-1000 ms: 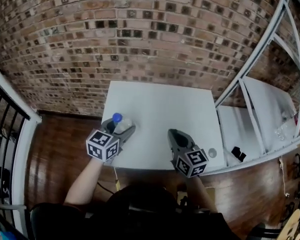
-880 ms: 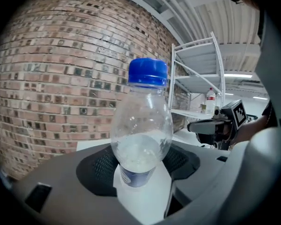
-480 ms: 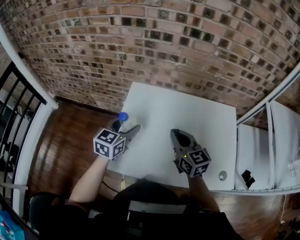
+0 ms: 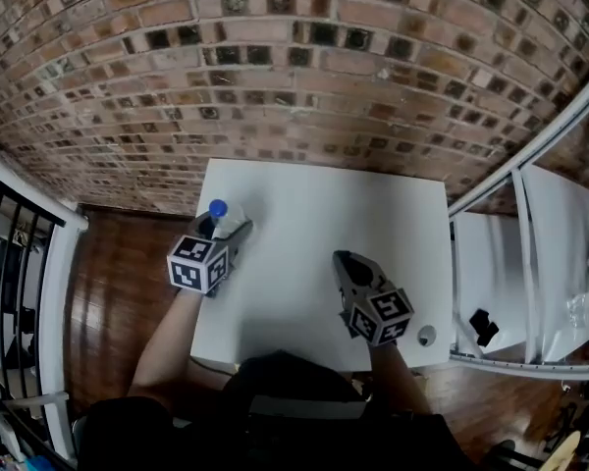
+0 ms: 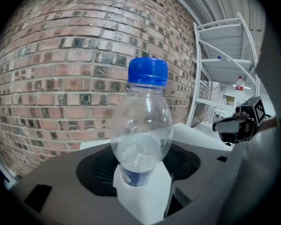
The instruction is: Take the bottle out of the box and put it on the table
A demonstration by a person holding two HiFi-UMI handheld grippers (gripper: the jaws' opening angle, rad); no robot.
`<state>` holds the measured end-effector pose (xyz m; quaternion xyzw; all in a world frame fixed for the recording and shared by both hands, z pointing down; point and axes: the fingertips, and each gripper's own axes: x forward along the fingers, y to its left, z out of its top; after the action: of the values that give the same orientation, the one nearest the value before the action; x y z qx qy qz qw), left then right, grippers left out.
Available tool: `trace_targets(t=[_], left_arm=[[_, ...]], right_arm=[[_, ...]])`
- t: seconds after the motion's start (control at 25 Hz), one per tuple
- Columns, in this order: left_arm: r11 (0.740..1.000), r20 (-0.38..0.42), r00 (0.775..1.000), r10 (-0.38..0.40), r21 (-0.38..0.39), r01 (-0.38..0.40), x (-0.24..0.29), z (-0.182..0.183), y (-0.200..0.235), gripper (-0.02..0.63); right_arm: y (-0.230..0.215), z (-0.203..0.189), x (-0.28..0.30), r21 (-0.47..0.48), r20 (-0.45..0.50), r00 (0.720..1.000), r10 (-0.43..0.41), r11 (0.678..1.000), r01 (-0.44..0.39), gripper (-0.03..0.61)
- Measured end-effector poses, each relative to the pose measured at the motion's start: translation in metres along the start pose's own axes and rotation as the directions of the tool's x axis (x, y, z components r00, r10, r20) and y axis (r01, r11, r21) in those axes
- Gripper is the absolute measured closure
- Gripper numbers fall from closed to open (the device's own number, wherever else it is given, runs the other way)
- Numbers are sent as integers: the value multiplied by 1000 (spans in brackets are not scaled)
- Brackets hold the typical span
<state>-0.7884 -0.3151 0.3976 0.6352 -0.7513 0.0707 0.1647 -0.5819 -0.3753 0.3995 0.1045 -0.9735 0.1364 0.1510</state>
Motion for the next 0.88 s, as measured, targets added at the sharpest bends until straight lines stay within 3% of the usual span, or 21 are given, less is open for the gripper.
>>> trace_targets(t=[0.4,0.68,0.88], left_arm=[[999,-87,996,32,15,-31,92,-20,21,328],[999,-91,995,27,38,-23,112,-21,26,325],[1000,-86,996,19,9,-19,114,-22,28,316]], right_arm=[[-64,-19,4,72,-35,997,-67,995,70,574],[-77,-32,8,103,-56,996,-75,991,81,574],[-76,-29,10,100,-59,995,-77,992,82,574]])
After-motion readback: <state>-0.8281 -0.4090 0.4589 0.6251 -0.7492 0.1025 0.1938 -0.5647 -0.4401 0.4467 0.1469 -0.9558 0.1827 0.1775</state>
